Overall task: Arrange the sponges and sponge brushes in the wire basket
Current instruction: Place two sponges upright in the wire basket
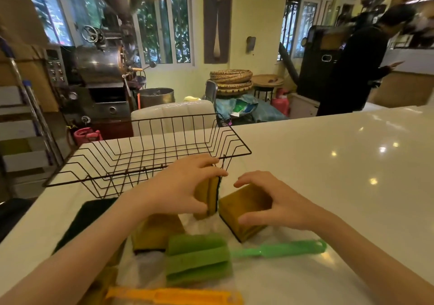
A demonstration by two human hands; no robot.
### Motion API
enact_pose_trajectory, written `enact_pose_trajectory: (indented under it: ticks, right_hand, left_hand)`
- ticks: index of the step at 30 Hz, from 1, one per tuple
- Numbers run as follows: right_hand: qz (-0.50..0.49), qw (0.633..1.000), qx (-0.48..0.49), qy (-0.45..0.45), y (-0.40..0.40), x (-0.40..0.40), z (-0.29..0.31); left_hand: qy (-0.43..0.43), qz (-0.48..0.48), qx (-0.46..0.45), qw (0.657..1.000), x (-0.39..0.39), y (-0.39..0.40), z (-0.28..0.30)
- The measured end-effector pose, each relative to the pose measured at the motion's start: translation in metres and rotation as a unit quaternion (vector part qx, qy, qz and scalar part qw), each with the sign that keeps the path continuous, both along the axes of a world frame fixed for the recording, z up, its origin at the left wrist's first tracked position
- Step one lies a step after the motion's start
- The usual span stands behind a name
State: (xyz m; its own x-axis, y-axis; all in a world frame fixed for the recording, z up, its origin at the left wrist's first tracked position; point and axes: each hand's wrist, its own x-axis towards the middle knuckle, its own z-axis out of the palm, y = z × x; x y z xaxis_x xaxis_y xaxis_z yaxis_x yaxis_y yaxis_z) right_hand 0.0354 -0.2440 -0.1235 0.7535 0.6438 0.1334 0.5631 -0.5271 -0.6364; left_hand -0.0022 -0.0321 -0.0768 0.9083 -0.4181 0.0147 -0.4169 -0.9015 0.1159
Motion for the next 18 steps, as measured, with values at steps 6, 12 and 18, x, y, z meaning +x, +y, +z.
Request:
enact_pose_trajectory:
  ticks: [6, 12, 18]
  right_hand:
    - [0.032, 0.995, -0.087, -0.034, -0.005, 0.005, -0.006]
    - [-0.013, 0.999, 0.030, 0.011, -0.011, 0.006, -0.004]
    - [-0.151, 0.924, 0.213, 0.279, -0.012, 0.016, -0.003]
  left_hand:
    - [-0.062, -0.004, 0.077, 0.995, 0.001, -0.004, -0.006]
    - [-0.090, -0.009, 0.085, 0.992, 0.001, -0.004, -0.009]
    - [-0.101, 0.001, 0.090, 0.991, -0.002, -0.006, -0.010]
